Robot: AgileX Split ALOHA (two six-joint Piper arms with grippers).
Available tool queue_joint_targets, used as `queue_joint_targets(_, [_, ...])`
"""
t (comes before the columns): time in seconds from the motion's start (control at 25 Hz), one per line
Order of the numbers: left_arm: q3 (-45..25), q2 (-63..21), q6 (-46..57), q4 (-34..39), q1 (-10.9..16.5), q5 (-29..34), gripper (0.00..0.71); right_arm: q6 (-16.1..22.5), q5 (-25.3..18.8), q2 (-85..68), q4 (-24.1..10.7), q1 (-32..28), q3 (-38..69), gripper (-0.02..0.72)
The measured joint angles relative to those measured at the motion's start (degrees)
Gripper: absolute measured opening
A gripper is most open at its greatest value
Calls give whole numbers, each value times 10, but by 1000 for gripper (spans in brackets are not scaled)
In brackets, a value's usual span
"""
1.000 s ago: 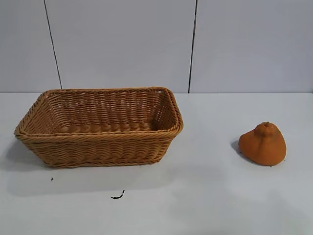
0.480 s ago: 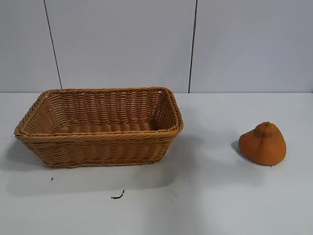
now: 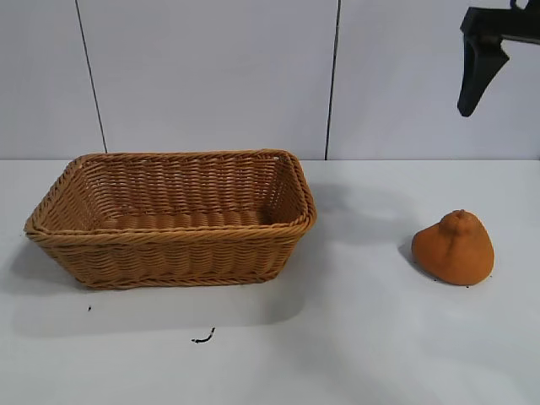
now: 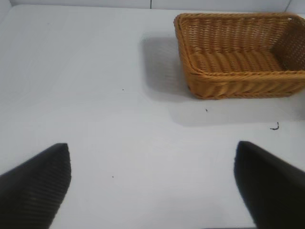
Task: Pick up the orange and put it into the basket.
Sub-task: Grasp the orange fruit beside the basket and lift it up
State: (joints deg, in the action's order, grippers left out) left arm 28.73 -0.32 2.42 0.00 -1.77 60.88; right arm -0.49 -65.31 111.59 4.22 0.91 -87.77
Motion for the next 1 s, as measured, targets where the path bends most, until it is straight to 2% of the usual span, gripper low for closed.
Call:
queue_joint_targets(0.4, [0, 0, 0, 0, 0, 0, 666, -32, 22, 48, 6, 10, -1, 694])
queue_joint_targets(0.6, [0, 0, 0, 0, 0, 0, 666, -56, 64, 56, -7, 44, -1, 694])
queue_joint_targets(0.68, [0, 0, 0, 0, 0, 0, 666, -50, 81, 56, -21, 56, -1, 694])
queue_joint_targets(0.88, [0, 0, 0, 0, 0, 0, 666, -22, 90, 56, -53, 60, -1, 694])
queue_joint_targets(1.0, [0, 0, 0, 0, 0, 0, 666, -16, 90, 56, -56, 58, -1, 694])
